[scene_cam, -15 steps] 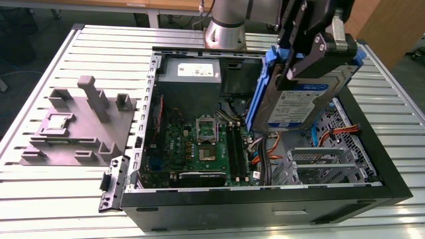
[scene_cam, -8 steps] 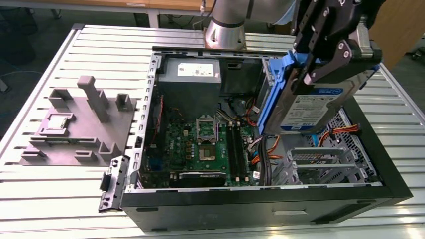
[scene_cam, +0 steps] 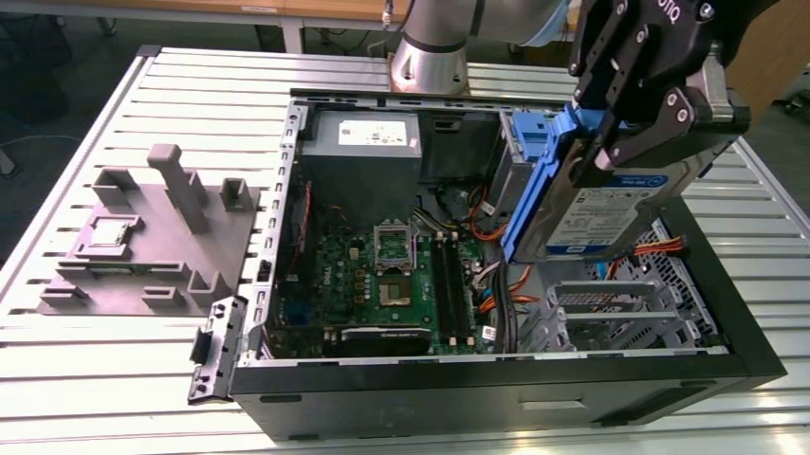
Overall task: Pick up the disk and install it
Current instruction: 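Insert the disk into the insertion slot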
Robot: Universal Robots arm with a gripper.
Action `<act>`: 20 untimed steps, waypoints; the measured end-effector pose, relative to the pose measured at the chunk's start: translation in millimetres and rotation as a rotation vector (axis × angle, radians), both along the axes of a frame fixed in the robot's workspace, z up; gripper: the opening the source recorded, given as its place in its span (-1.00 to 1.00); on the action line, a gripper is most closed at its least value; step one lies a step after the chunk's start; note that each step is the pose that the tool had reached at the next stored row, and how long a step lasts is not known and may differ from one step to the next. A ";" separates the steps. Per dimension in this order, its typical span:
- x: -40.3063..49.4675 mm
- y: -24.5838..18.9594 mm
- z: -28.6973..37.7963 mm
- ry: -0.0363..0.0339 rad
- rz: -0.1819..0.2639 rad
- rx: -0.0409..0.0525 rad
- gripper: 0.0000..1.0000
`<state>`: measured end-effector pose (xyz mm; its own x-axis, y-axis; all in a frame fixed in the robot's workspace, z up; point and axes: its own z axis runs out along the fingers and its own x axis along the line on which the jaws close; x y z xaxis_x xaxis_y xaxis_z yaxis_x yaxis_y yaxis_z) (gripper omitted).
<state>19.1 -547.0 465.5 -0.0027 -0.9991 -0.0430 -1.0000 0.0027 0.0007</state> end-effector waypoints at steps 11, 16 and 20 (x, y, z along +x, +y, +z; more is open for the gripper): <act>8.3 -8.1 -2.8 0.0000 0.000 -0.0002 -0.26; 8.8 -8.2 -2.9 0.0000 -0.001 -0.0002 -0.26; 8.8 -8.2 -2.9 0.0000 -0.001 -0.0002 -0.26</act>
<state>27.9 -555.2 462.6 -0.0032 -0.9991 -0.0428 -1.0000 0.0032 0.0007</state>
